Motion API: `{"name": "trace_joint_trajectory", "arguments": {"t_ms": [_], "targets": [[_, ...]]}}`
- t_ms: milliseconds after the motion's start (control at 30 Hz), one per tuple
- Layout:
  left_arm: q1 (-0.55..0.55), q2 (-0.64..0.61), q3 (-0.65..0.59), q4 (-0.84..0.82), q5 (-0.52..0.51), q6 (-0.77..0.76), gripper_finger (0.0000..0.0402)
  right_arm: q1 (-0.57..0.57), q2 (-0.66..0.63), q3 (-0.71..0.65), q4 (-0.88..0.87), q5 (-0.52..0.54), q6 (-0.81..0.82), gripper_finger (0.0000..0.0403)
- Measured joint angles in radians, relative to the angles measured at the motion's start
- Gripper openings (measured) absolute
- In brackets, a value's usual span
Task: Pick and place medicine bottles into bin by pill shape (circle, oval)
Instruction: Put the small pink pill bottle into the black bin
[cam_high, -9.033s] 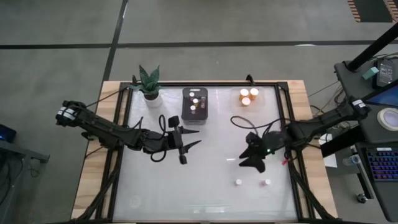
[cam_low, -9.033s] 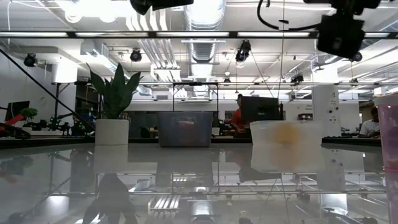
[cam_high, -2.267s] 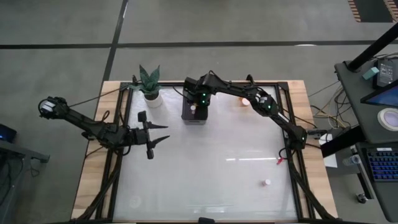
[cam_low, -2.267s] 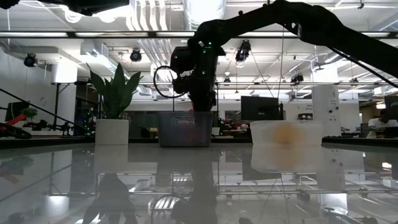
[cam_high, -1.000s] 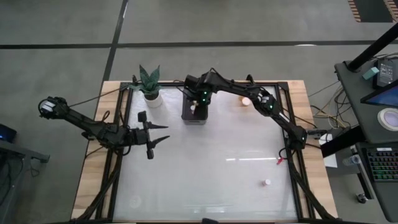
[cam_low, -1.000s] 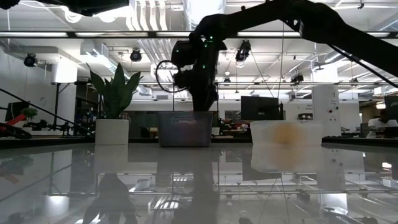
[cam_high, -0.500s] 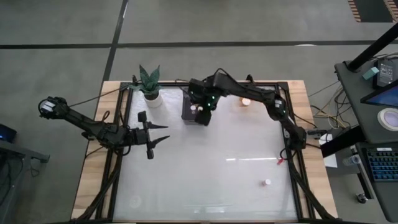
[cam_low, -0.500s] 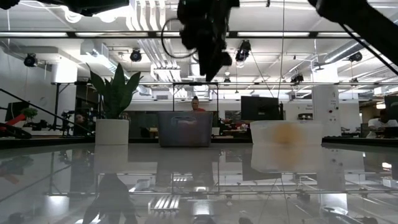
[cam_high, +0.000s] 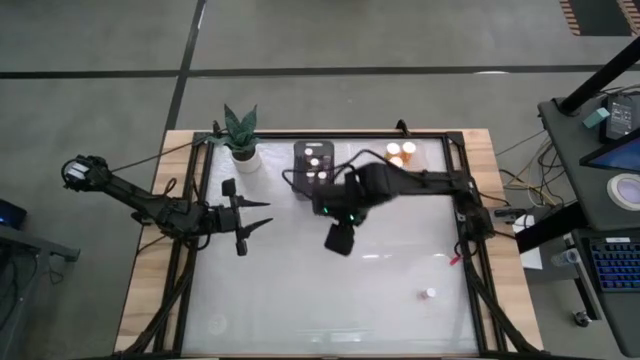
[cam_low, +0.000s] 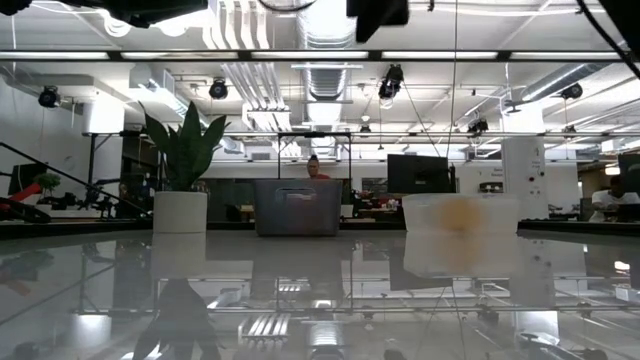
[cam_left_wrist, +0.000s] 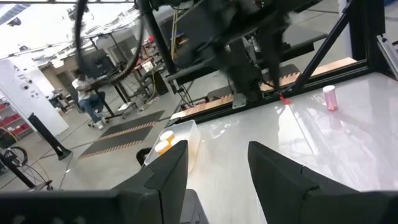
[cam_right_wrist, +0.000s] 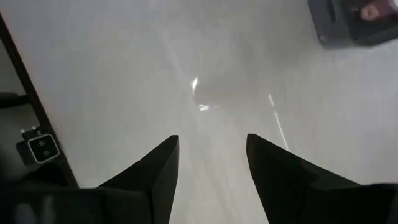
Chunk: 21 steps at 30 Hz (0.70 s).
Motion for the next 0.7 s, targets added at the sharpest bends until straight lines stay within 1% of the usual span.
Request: {"name": "trace_joint_trajectory", "arguments": {"t_ms": [67, 167, 400, 600, 700], "targets": [[0.0, 0.0, 0.0, 0.0, 0.0, 0.0, 0.0153, 0.047, -0.015, -0.001, -0.006, 0.044, 0.056, 0.0179], [0.0, 0.006, 0.0, 0.0, 0.0, -0.001, 0.0153, 0.11, -0.033, -0.002, -0.024, 0.073, 0.149, 0.0179], [0.0, 0.024, 0.001, 0.009, 0.0, -0.003, 0.0153, 0.248, -0.051, -0.003, -0.02, 0.077, 0.362, 0.0179], [0.0, 0.035, 0.002, 0.05, 0.002, -0.002, 0.0153, 0.361, -0.051, -0.015, -0.02, 0.077, 0.518, 0.0179], [0.0, 0.057, 0.001, 0.122, 0.046, -0.026, 0.0153, 0.416, -0.05, -0.041, -0.019, 0.077, 0.604, 0.0179]]}}
